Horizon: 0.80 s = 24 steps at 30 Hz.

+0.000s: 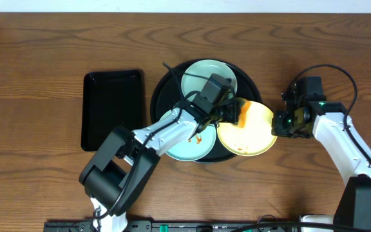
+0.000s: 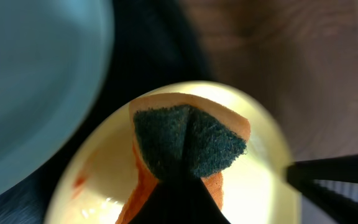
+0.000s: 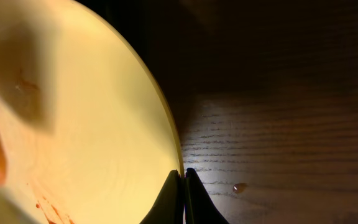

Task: Clean dirty plates on tray and stack at the side
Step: 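Scrub the yellow plate with the sponge held in the left gripper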

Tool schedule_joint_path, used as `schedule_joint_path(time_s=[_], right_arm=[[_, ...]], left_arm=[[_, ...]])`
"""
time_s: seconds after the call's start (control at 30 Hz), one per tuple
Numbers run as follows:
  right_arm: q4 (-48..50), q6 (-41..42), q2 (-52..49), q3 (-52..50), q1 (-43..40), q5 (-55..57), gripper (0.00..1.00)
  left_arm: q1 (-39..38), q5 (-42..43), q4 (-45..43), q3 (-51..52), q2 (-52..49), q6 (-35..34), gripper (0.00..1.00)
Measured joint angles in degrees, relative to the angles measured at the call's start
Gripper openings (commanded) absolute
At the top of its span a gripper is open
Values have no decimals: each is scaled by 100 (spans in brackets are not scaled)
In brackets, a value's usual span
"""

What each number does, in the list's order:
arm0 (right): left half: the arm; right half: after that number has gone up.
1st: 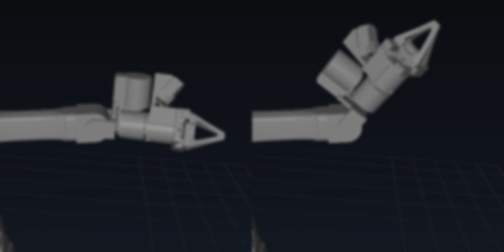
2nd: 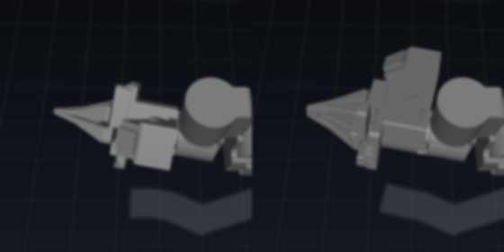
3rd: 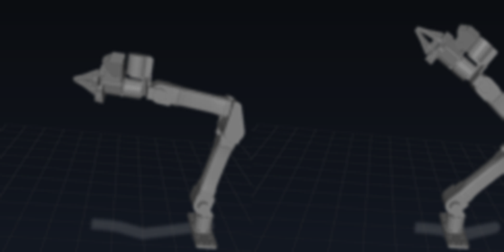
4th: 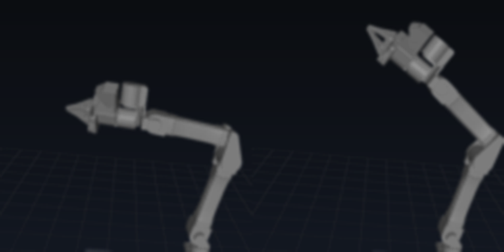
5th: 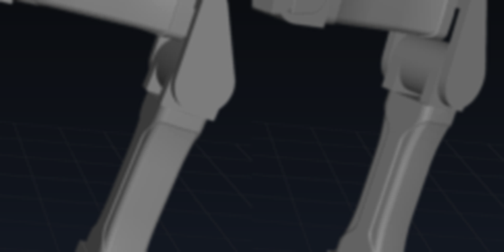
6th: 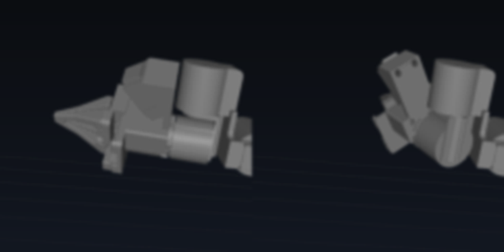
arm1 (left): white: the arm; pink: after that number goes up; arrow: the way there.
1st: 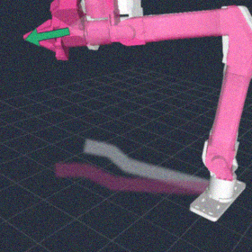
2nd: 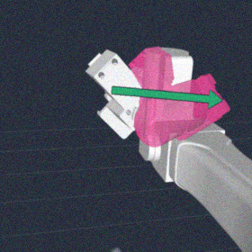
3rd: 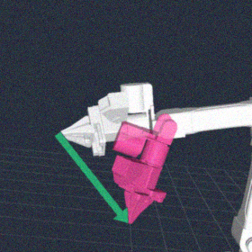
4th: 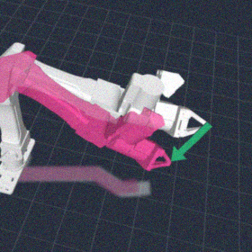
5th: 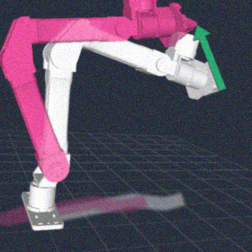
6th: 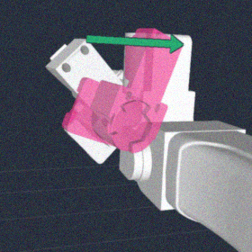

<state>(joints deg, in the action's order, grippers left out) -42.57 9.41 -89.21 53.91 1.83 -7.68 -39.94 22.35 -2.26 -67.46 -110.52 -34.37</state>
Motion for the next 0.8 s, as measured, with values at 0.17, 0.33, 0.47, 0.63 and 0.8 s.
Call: schedule_joint_path(time_s=[0.17,0.33,0.47,0.63,0.8], right_arm=[[-2,0,0,0,0,0,1],[-44,0,0,0,0,2,1],[-66,0,0,0,0,0,1],[-61,0,0,0,0,-48,1],[-55,0,0,0,2,-101,1]], left_arm=[[-160,-457,-227,-83,68,330,7],[-258,-669,-800,-87,-101,490,7],[-317,-745,-1082,-109,-522,553,7],[-273,-769,-520,-208,-831,621,8],[-175,-750,398,-319,-645,772,7]])
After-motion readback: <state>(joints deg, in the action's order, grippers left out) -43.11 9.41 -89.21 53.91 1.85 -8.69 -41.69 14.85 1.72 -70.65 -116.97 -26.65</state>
